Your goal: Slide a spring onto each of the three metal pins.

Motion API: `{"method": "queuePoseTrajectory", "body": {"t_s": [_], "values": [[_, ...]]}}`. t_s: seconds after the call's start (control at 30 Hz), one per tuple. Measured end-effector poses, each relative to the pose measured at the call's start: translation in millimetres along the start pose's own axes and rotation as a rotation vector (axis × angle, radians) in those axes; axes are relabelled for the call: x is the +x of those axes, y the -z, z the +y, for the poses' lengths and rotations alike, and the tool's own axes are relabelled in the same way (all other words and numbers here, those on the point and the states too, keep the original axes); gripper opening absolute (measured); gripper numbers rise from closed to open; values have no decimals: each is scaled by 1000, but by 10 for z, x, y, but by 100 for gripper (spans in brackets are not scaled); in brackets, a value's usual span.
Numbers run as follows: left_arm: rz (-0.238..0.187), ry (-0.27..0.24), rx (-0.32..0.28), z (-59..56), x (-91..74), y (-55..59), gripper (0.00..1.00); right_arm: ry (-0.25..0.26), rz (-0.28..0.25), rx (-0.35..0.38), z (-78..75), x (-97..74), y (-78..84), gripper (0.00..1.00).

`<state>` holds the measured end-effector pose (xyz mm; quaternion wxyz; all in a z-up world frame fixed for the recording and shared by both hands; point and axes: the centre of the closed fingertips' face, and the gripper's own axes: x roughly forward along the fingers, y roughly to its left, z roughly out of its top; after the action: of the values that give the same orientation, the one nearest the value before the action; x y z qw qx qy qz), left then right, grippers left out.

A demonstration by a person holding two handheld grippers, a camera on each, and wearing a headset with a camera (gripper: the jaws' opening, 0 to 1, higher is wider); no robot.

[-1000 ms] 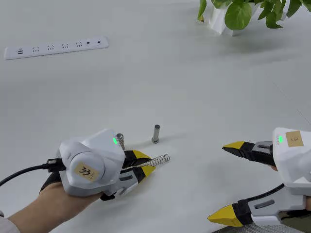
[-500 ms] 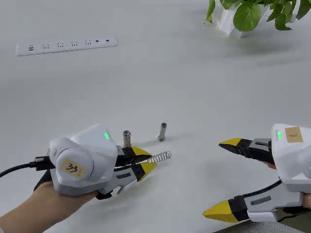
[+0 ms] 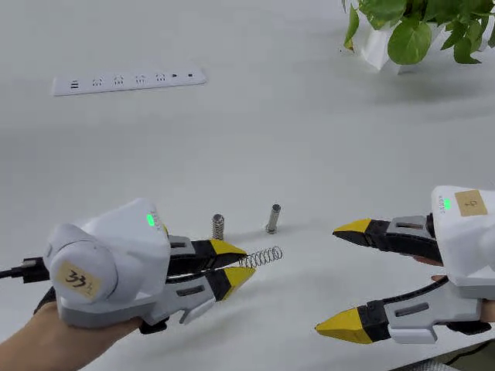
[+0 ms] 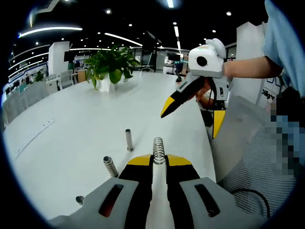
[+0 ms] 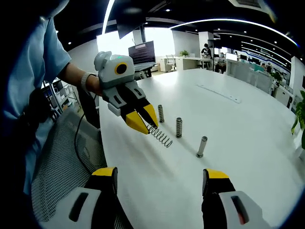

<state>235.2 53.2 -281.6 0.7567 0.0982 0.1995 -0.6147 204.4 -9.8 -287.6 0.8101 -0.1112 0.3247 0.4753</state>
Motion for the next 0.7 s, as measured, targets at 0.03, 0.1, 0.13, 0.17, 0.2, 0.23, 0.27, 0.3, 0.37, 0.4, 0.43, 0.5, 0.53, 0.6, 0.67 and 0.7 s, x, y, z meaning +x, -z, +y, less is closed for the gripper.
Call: {"method": "queuePoseTrajectory", "body": {"t_s": [0.03, 0.1, 0.13, 0.17, 0.2, 0.23, 0.27, 0.3, 0.37, 0.4, 0.43, 0.5, 0.53, 0.6, 0.67, 0.7], "values": [[-6, 0, -6, -3, -32, -11, 6, -4, -9, -23, 11, 14, -42, 71], [-11, 2, -11, -8, -74, -23, 6, -13, -9, -29, 31, 36, -78, 69], [-18, 4, -14, -18, -108, -36, 6, -23, -13, -40, 49, 57, -112, 68], [-19, 7, -14, -26, -129, -41, 6, -27, -12, -49, 59, 68, -128, 68], [-20, 15, -11, -44, -158, -44, 6, -35, -14, -57, 70, 90, -162, 67], [-19, 20, -8, -54, -176, -41, 6, -43, -17, -60, 82, 104, -187, 67], [-16, 24, -12, -60, -194, -36, 6, -52, -23, -71, 94, 119, -216, 66], [-21, 33, -18, -81, -224, -46, 6, -59, -26, -84, 105, 140, -251, 64], [-22, 36, -19, -99, -268, -49, 6, -76, -31, -95, 133, 178, -301, 60], [-25, 38, -19, -106, -284, -53, 6, -80, -33, -106, 141, 194, -319, 59], [-31, 44, -24, -122, -300, -62, 6, -85, -35, -122, 151, 211, -337, 56], [-44, 57, -45, -155, -334, -82, 6, -104, -28, -151, 186, 251, -362, 52], [-48, 60, -46, -168, -349, -88, 6, -103, -26, -176, 187, 269, -379, 48], [-52, 66, -52, -188, -363, -95, 6, -119, -35, -176, 218, 282, -412, 44], [-63, 82, -56, -222, -377, -119, 6, -131, -50, -187, 241, 283, -451, 39], [-66, 95, -58, -248, -383, -130, 6, -140, -54, -191, 255, 278, -465, 37]]}}
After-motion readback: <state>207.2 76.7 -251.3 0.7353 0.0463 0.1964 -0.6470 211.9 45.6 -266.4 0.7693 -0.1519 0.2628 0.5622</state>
